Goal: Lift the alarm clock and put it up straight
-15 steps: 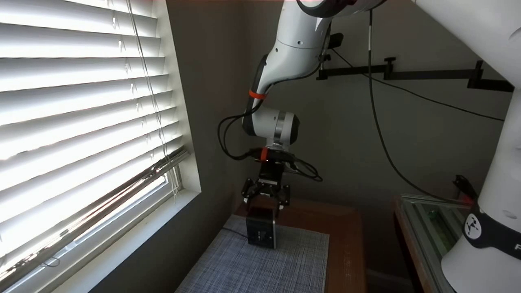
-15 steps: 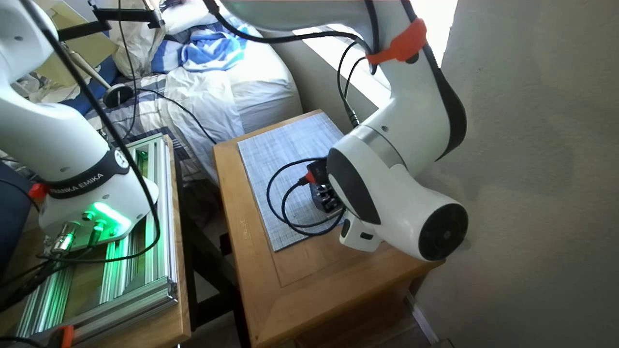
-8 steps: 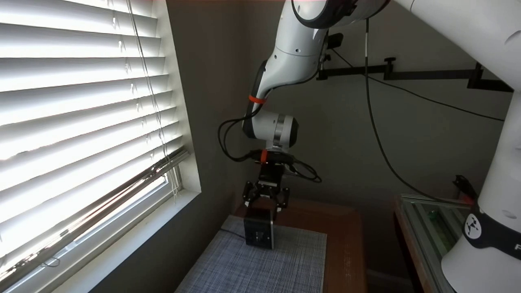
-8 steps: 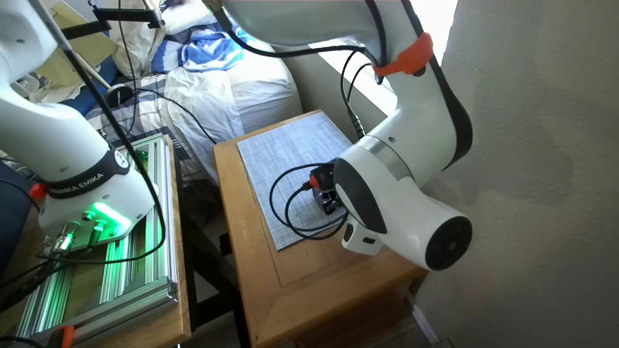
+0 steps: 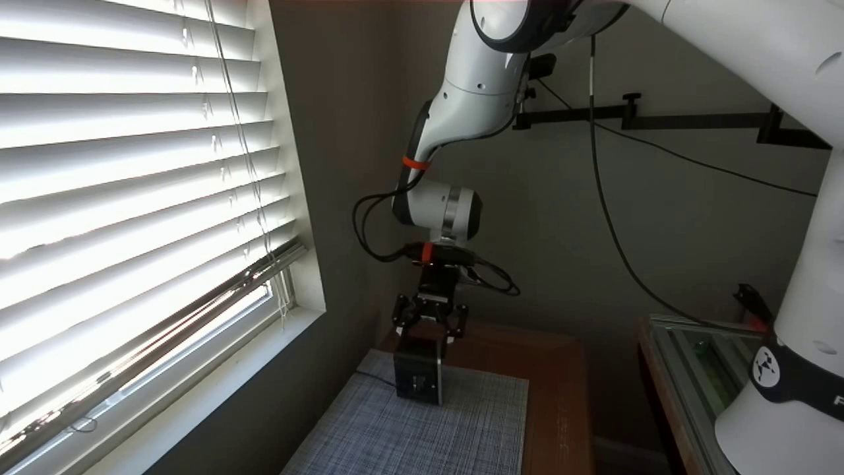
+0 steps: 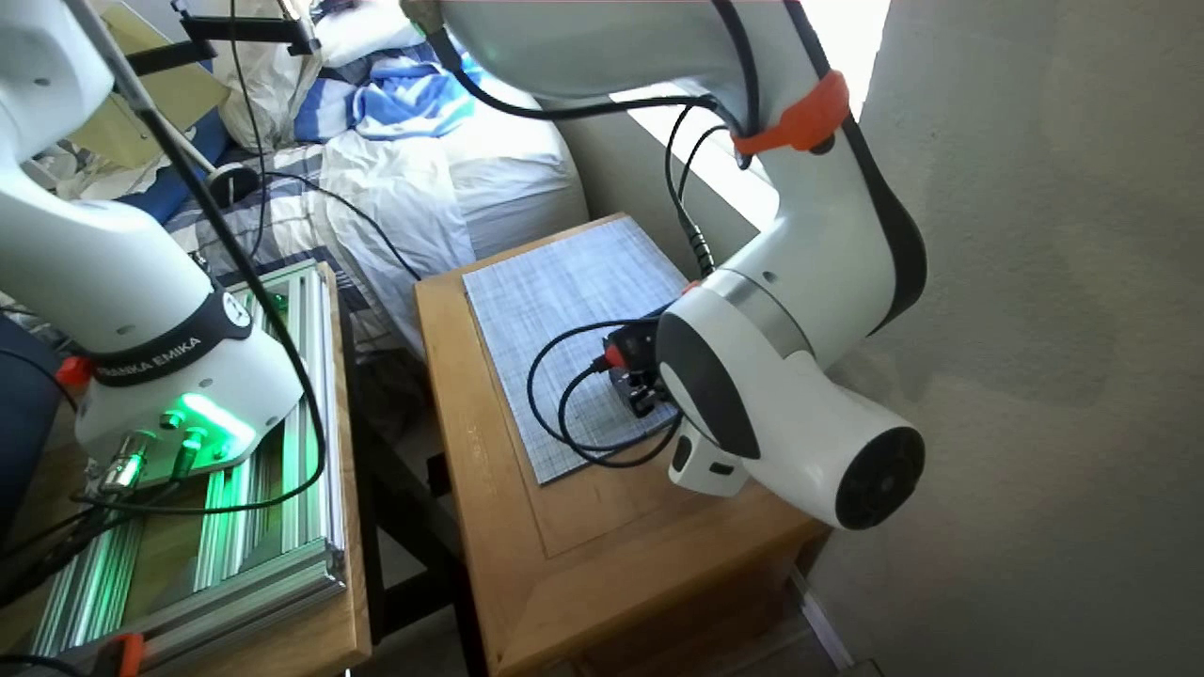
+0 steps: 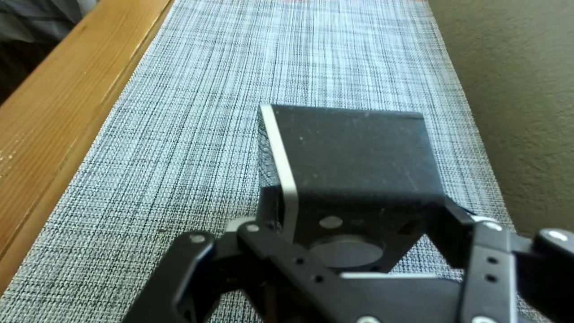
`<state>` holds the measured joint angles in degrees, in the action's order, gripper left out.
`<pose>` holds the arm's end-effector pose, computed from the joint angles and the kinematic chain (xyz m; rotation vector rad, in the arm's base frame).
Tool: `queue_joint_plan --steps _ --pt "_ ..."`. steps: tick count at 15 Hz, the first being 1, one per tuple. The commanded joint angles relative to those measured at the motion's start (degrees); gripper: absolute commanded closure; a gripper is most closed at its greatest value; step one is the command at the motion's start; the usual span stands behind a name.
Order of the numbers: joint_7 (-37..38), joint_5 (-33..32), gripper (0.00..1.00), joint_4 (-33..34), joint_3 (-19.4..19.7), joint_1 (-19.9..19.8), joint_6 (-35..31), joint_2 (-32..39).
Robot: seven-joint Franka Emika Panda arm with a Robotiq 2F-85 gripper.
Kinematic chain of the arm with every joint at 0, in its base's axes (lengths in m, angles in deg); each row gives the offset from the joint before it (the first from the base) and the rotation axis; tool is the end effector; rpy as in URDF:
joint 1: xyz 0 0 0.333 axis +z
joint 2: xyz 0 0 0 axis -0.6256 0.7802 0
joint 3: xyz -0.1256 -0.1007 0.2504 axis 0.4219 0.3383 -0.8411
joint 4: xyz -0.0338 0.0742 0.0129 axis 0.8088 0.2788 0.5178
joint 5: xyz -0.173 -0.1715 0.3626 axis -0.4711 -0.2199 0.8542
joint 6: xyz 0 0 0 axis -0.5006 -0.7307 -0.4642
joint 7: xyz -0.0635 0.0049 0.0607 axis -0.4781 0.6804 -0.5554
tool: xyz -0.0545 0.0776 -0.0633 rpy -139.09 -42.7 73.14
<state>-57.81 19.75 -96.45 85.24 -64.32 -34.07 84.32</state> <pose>0.4551 -0.2769 -0.0267 -1.6906 1.5322 0.8515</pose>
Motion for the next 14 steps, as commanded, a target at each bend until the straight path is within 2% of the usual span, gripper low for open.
queue_joint_plan --steps 1,9,14 --pt "-1.05 0.17 0.44 -1.87 0.97 2.62 -0.74 -2.74" --pt "0.85 -3.13 0.44 -12.43 2.28 14.27 -17.85 -13.39" --pt "5.32 -7.28 0.44 -18.74 2.32 19.56 -30.10 -18.28"
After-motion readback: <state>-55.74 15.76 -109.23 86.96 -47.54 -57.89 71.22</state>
